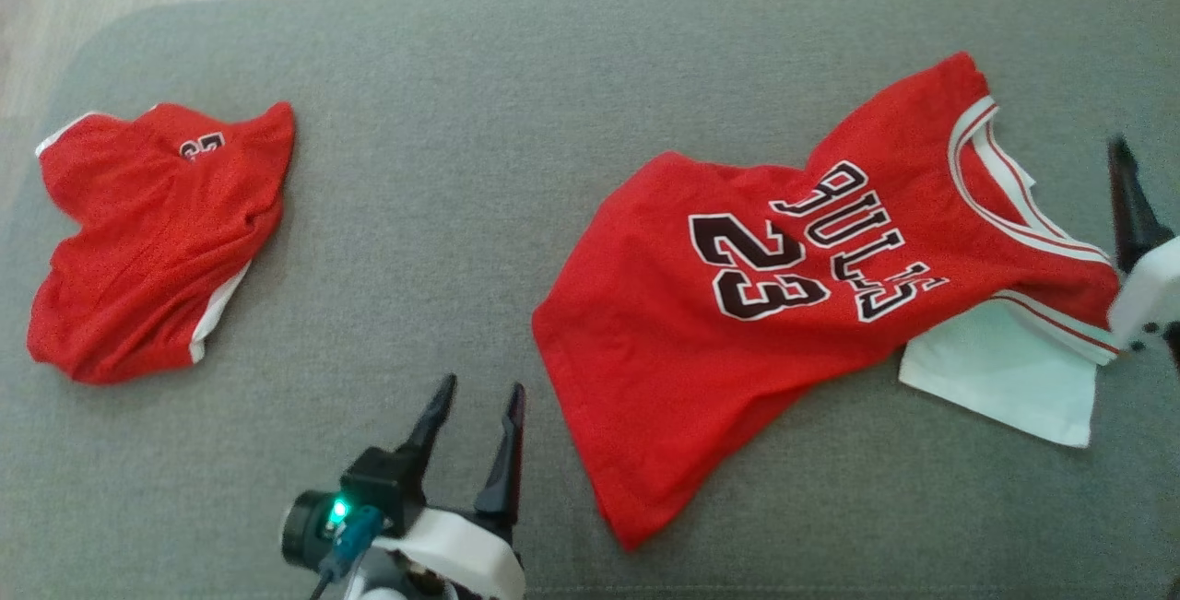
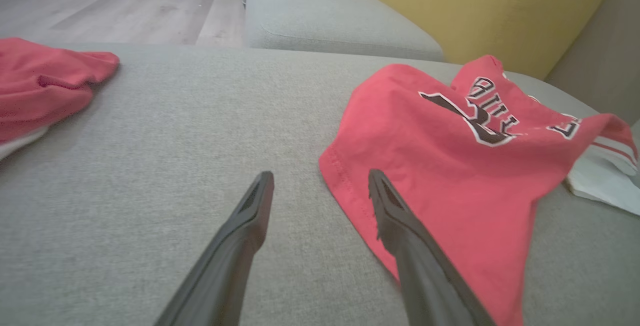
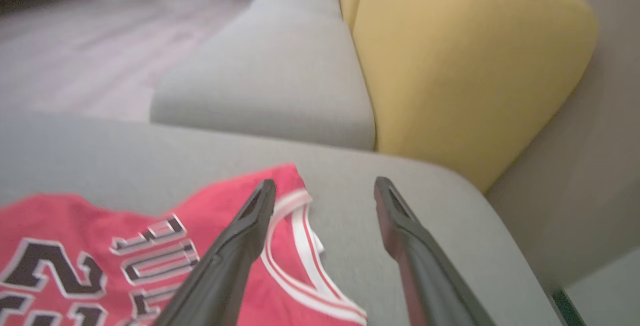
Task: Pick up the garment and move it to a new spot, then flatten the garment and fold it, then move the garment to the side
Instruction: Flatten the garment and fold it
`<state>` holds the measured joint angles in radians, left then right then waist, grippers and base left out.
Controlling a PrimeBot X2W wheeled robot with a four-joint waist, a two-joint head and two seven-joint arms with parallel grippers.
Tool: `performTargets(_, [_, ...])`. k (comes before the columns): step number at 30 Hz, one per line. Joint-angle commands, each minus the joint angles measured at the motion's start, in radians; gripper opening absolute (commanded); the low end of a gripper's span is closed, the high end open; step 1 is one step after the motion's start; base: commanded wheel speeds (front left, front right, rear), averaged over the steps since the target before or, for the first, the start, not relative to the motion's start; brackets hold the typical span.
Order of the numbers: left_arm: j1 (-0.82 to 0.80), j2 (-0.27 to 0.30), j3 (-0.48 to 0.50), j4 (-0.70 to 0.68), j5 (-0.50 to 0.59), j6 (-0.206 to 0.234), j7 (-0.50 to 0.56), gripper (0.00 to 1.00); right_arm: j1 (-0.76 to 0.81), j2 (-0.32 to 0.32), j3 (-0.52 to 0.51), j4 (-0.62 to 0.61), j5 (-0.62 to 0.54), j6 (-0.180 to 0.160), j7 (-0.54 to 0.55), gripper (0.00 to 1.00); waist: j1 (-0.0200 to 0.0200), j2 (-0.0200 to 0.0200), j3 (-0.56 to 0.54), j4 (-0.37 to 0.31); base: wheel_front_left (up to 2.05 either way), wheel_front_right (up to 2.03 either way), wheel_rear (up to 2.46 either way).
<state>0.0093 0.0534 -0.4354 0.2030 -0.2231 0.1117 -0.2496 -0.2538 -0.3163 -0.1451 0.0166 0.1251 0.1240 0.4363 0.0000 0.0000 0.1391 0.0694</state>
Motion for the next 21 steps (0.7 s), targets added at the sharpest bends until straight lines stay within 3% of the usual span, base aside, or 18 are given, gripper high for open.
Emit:
performTargets(1, [-0.052,-0.003,0.02,-0.012,-0.005,-0.008,-0.012,1.0,0.005,0.013,0.013,-0.083,-0.006,0.007,-0.081,1.0,0.0,0.0,-0.01,-0.013,0.0,0.0,0.0])
performTargets(7, [-0.054,-0.003,0.019,0.028,-0.01,-0.01,-0.012,1.0,0.12,0.144,0.001,-0.224,-0.058,0.007,-0.421,1.0,0.0,0.0,-0.036,-0.044,0.0,0.0,0.0])
performTargets(12, [-0.047,-0.003,0.023,0.049,-0.005,-0.016,-0.012,1.0,0.274,0.223,0.036,-0.214,-0.075,0.007,-0.619,1.0,0.0,0.0,-0.047,-0.053,0.0,0.0,0.0])
performTargets(21, [-0.054,-0.003,0.027,0.064,0.002,-0.014,-0.012,1.0,0.392,0.257,0.078,-0.098,-0.069,0.007,-0.697,1.0,0.0,0.0,-0.048,-0.057,0.0,0.0,0.0])
